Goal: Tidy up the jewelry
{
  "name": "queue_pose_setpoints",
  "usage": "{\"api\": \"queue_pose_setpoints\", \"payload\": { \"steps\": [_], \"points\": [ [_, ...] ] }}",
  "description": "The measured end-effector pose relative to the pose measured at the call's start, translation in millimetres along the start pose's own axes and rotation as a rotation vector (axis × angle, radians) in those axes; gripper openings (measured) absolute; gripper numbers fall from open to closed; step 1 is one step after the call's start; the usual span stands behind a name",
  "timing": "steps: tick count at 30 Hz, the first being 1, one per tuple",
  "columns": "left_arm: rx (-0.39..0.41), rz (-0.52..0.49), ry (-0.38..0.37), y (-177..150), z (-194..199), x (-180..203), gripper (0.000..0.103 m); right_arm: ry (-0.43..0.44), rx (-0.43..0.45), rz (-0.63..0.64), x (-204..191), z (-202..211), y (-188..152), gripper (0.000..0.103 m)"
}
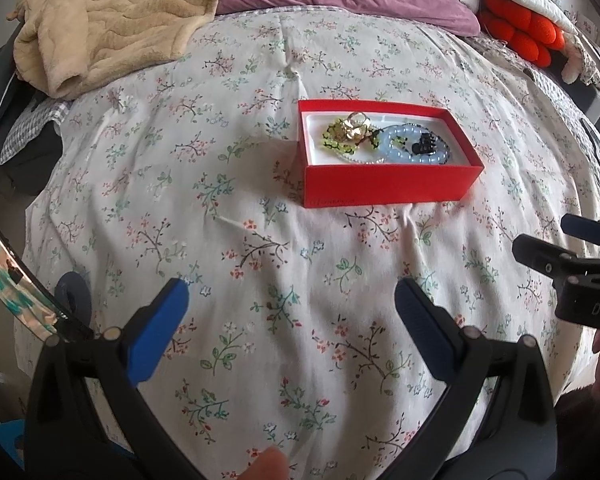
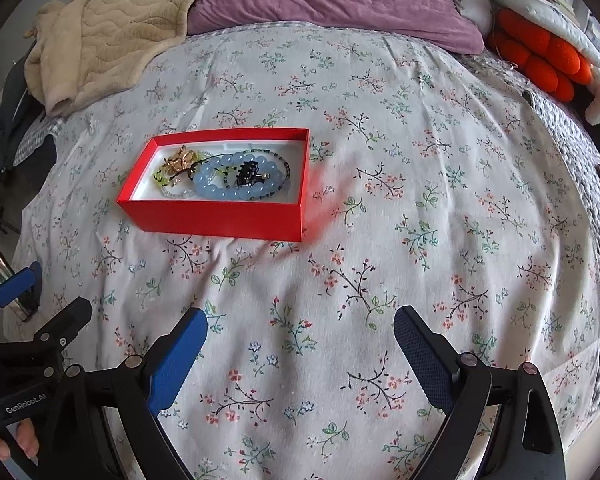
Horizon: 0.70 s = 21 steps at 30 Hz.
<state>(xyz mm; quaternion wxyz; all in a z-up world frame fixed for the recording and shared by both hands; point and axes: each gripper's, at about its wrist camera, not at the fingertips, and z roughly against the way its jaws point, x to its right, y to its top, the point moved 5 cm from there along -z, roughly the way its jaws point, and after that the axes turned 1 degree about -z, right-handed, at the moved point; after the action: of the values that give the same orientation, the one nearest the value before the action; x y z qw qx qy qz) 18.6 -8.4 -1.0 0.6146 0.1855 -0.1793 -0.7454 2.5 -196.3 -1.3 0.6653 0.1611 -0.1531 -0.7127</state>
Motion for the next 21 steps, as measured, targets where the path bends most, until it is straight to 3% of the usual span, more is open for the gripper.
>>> {"api": "queue_pose_setpoints", "payload": {
  "steps": [21],
  "points": [
    [-0.018,0.044,0.002,-12,-6,-5,0.102,-0.018,-0.029,0.011,-15,-12,-16,0.096]
  ]
}}
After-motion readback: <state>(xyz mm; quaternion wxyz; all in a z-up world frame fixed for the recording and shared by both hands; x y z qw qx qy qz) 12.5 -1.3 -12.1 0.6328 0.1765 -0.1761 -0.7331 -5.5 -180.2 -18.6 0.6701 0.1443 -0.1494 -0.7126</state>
